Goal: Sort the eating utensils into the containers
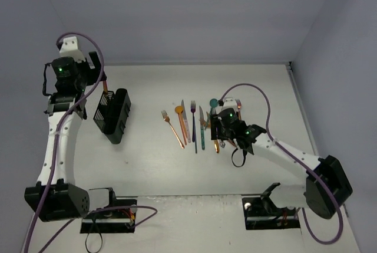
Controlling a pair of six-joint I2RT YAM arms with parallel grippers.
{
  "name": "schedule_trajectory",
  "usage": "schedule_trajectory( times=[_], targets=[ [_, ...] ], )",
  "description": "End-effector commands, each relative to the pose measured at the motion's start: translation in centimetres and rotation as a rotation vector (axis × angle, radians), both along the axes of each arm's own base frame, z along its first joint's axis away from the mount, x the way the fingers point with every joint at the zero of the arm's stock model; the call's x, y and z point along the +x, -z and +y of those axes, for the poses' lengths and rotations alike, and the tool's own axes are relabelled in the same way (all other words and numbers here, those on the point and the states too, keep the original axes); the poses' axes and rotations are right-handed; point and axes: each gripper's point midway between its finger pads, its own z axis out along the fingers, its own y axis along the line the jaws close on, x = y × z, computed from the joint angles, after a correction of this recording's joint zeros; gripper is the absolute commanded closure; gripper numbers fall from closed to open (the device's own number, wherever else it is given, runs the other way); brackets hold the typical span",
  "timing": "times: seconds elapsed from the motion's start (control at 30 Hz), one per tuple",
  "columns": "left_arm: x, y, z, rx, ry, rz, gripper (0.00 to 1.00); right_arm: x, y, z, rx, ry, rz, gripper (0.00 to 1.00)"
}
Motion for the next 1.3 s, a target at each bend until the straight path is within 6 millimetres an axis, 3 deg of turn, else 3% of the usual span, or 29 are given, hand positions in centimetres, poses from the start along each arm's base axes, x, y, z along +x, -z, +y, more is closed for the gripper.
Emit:
schedule_trajectory(
  times=[0.0,0.1,0.17,0.3,0.4,0.6,0.7,1.13,1.27],
  targets=[
    [-5.7,-2.0,-3.2,-0.075,0.052,-0.022,0.14,1.7,-0.3,0.7,0.002,0.028,0.024,0.44],
    [-8.4,-0.2,-5.4,-0.083,0.118,0.011,0.11,2.0,1.0,1.1,-0.028,0.020,0.061,0.45],
    [-10.3,2.2,-6.6,-0.092,0.152,0.070,0.11,2.2,2.6,1.0,-0.059,0.027,0.100,0.46],
    [-13.3,4.8,-8.0,-0.135,0.210,0.104,0.11,3.3,3.3,0.5,-0.083,0.061,0.113,0.50],
    [-14.4,6.5,-8.4,-0.155,0.229,0.117,0.11,4.0,3.8,0.9,-0.091,0.053,0.127,0.51],
    [-14.5,8.9,-9.0,-0.177,0.249,0.179,0.11,4.2,5.4,1.6,-0.097,0.039,0.174,0.58],
    [-14.4,9.0,-9.5,-0.199,0.264,0.188,0.11,4.1,6.1,1.7,-0.105,0.037,0.191,0.64],
    [-14.4,9.3,-9.8,-0.209,0.277,0.200,0.11,3.8,8.8,1.7,-0.143,0.027,0.258,0.66],
    [-14.4,9.1,-9.9,-0.211,0.281,0.198,0.11,3.4,9.5,1.7,-0.147,0.030,0.281,0.74]
  ],
)
